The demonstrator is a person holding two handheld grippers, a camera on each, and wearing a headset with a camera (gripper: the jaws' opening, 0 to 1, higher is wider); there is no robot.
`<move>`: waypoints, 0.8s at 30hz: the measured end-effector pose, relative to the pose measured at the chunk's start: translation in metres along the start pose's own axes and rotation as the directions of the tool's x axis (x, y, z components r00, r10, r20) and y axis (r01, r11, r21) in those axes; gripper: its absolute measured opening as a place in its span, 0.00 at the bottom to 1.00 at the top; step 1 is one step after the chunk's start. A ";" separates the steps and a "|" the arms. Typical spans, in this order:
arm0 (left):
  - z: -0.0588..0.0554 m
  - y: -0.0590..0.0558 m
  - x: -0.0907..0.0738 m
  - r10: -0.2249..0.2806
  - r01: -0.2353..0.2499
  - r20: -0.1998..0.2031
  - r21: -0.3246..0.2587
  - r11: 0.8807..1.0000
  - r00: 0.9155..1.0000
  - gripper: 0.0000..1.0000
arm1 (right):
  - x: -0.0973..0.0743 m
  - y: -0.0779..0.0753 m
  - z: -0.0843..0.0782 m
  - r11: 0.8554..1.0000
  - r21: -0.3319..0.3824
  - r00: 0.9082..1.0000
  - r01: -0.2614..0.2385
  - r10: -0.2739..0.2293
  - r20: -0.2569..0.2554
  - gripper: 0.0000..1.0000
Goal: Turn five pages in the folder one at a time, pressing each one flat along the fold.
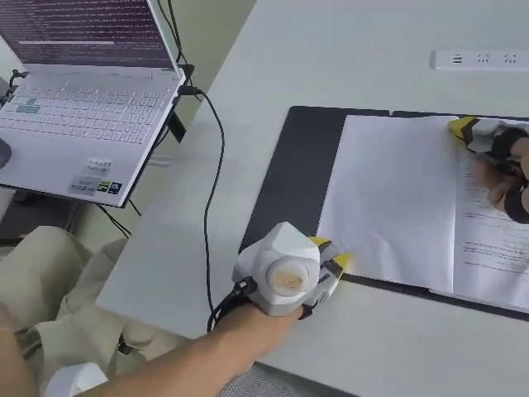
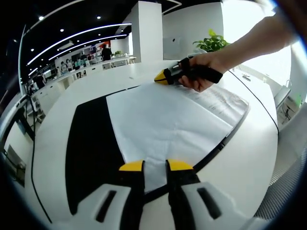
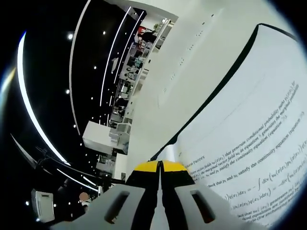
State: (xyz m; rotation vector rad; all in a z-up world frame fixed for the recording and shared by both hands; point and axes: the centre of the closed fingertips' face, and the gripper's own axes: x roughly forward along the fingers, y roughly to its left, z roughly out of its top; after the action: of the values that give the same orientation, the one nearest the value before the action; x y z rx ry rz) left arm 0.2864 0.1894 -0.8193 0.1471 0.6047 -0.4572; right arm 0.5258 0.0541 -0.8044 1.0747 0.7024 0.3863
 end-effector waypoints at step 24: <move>-0.001 0.001 0.000 0.000 0.000 0.000 0.015 1.000 1.000 0.16 | -0.008 0.001 -0.009 1.000 0.009 1.000 0.012 -0.012 -0.017 0.00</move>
State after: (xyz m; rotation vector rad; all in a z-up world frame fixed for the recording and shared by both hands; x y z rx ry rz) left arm 0.2864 0.1907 -0.8207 0.1613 0.6017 -0.4612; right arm 0.5144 0.0558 -0.8033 1.0766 0.7255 0.3827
